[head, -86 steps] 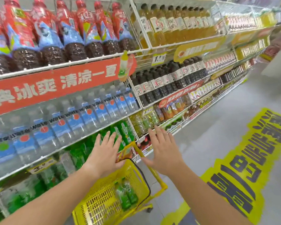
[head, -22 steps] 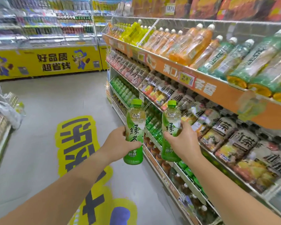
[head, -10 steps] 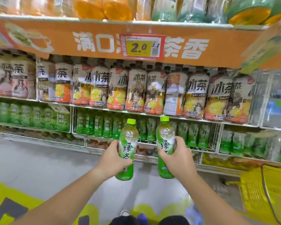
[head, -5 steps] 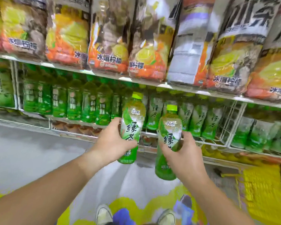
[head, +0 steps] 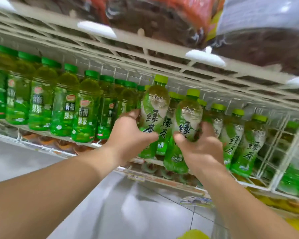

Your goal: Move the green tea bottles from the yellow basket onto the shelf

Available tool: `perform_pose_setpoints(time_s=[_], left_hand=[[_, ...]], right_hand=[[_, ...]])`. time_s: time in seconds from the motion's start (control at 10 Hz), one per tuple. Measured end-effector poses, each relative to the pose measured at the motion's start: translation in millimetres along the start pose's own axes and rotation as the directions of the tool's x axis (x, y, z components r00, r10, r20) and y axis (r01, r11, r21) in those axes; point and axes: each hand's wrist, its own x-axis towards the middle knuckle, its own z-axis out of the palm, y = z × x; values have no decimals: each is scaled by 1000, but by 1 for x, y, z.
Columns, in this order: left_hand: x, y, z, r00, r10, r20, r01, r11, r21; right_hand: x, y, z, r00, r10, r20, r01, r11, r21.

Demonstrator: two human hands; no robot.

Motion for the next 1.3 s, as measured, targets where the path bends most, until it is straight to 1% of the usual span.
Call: perform_pose_setpoints(time_s=[0.1, 0.3, 0.4, 0.5, 0.6, 0.7, 0.8, 0.9, 1.0, 1.1, 1.2, 1.3], left_hand=[[8, -14, 10, 1000, -4, -12, 4, 1000, -4], [20, -42, 15, 999, 30, -43, -26, 994, 104], [22, -45, 14, 999, 26, -45, -22, 995, 96], [20, -42, 23, 1000, 18, -24, -17, 999, 52], [18, -41, 35, 999, 26, -47, -26, 1000, -1], [17, -44, 39, 996, 52, -68, -51, 999, 10], [12, -49, 38, 996, 90, -19, -89, 995, 50], [10, -49, 35, 997, 73, -1, -73, 995, 65], [9, -48, 34, 998, 49, 40, -51, 998, 48], [8, -49, 29, 995, 42, 92, -49, 996, 70], [4, -50, 18, 997, -36, 64, 27, 990, 139], [-5, -38, 1, 999, -47, 28, 40, 975, 219]], right_hand=[[11, 3, 10, 999, -18, -40, 19, 999, 34], [22, 20, 28, 996, -74, -44, 77, 993, 92], [24, 22, 31, 995, -98, -36, 102, 985, 138], [25, 21, 34, 992, -114, -45, 120, 980, 160], [23, 24, 40, 987, -137, -88, 146, 984, 100], [20, 31, 46, 984, -155, -84, 161, 985, 61], [20, 35, 47, 987, -147, -58, 150, 987, 52], [19, 34, 43, 992, -122, -17, 122, 992, 43], [16, 36, 39, 992, -129, 5, 129, 991, 20], [13, 42, 33, 990, -142, 23, 143, 989, -37], [2, 40, 23, 987, -132, 92, 145, 978, -151], [-10, 32, 11, 981, -163, 101, 183, 952, -246]])
